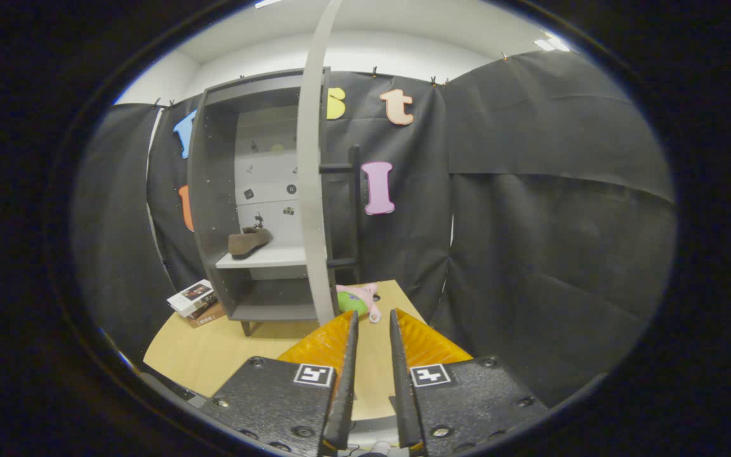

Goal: Open the shoe cabinet door, grab the shoes and put them into the shoe cabinet, then close the shoe cabinet door.

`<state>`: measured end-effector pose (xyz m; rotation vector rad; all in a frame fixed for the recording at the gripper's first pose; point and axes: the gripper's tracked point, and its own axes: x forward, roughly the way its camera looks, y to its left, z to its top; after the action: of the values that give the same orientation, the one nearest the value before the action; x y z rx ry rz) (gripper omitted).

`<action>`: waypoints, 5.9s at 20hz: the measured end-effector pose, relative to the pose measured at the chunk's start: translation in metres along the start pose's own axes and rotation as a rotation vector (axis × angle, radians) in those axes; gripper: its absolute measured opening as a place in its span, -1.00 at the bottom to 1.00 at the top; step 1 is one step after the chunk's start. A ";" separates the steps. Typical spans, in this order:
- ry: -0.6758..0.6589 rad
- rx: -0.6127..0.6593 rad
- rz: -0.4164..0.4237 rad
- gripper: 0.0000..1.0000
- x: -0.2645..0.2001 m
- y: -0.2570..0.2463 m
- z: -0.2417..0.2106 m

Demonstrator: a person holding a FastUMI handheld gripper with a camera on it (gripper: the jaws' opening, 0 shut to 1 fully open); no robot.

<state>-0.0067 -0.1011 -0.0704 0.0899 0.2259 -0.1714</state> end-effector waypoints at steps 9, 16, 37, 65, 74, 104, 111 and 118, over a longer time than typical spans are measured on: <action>0.104 -0.034 0.073 0.78 -0.007 0.076 -0.069; 0.215 -0.093 0.182 0.94 0.035 0.151 -0.139; 0.596 0.068 0.220 0.91 0.229 0.236 -0.330; 0.364 -0.092 0.367 -0.90 0.249 0.276 -0.168; 0.103 -0.097 0.357 -0.90 0.268 0.300 -0.001; 0.158 -0.043 0.233 -0.90 0.522 0.336 0.102; 0.257 -0.089 0.199 -0.85 0.532 0.334 0.088; 0.261 -0.098 0.235 -0.22 0.506 0.342 0.095</action>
<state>0.5604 0.1436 -0.0707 0.0405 0.4807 0.0869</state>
